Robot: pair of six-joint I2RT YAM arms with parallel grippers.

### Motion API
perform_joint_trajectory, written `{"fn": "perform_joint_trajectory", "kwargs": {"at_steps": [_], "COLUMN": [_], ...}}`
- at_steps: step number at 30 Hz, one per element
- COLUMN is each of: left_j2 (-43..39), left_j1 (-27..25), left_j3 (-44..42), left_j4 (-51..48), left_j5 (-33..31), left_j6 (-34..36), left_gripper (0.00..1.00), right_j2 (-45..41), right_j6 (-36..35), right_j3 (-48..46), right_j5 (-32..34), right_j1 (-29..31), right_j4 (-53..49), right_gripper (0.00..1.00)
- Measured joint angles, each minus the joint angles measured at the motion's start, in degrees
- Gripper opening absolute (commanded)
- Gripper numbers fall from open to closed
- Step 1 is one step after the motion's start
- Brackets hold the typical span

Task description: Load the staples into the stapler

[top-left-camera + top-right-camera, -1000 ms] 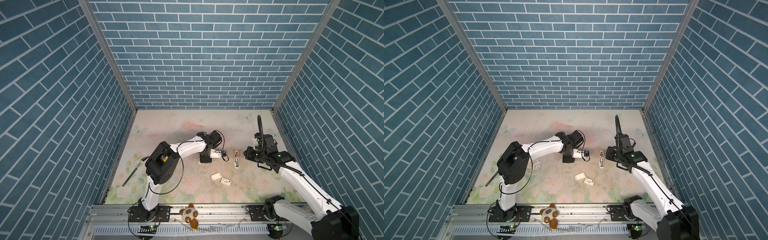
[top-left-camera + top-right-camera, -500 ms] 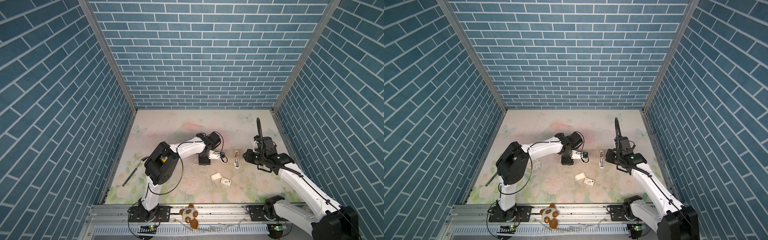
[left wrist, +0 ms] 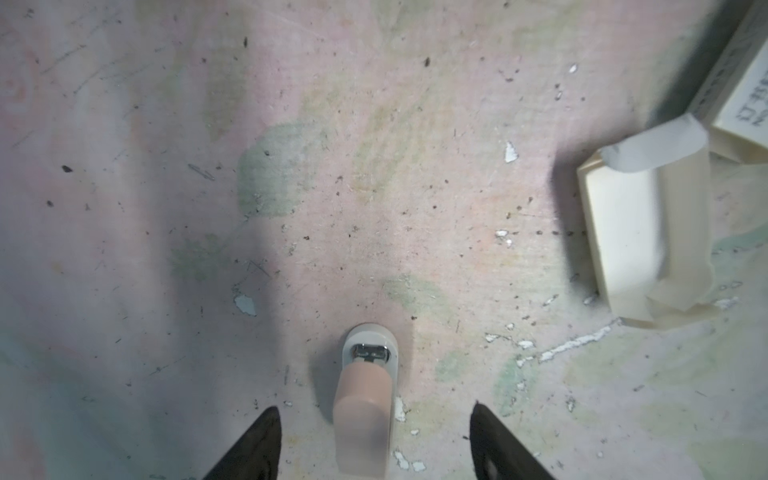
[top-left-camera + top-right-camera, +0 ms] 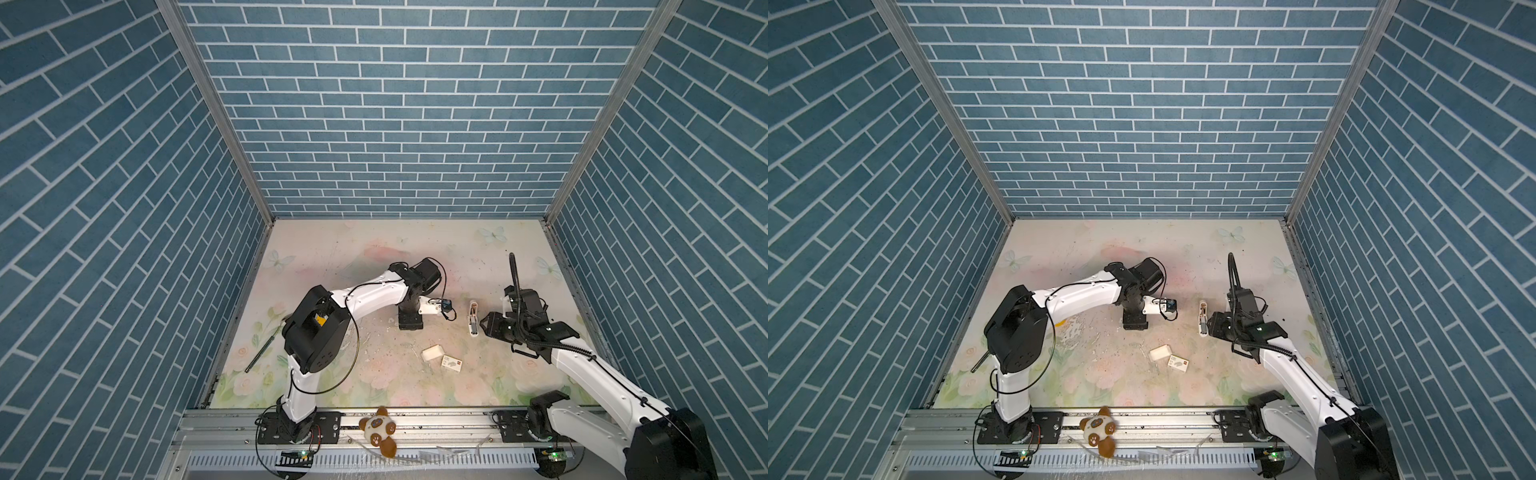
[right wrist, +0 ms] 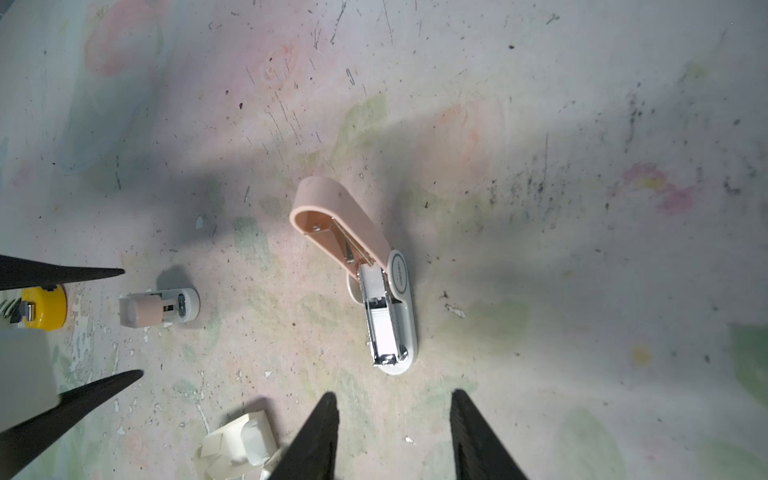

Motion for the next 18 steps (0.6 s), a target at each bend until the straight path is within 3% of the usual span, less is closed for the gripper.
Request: {"fn": "perform_joint_trajectory", "kwargs": {"at_steps": [8, 18], "left_j2": [-2.56, -6.23], "left_j1": [0.0, 0.04], "left_j3": [3.52, 6.56], "left_j4": [-1.53, -3.54], "left_j5": [2.25, 3.72], "left_j6": [0.15, 0.13], "left_gripper": [0.82, 0.86], "right_j2": [-2.58, 1.25], "right_j6": [0.02, 0.0], "right_j3": [-4.17, -5.44], "right_j5": [2.08, 2.25], "right_j1": [0.0, 0.17], "right_j4": [7.34, 14.08], "right_gripper": [0.48, 0.48]}}
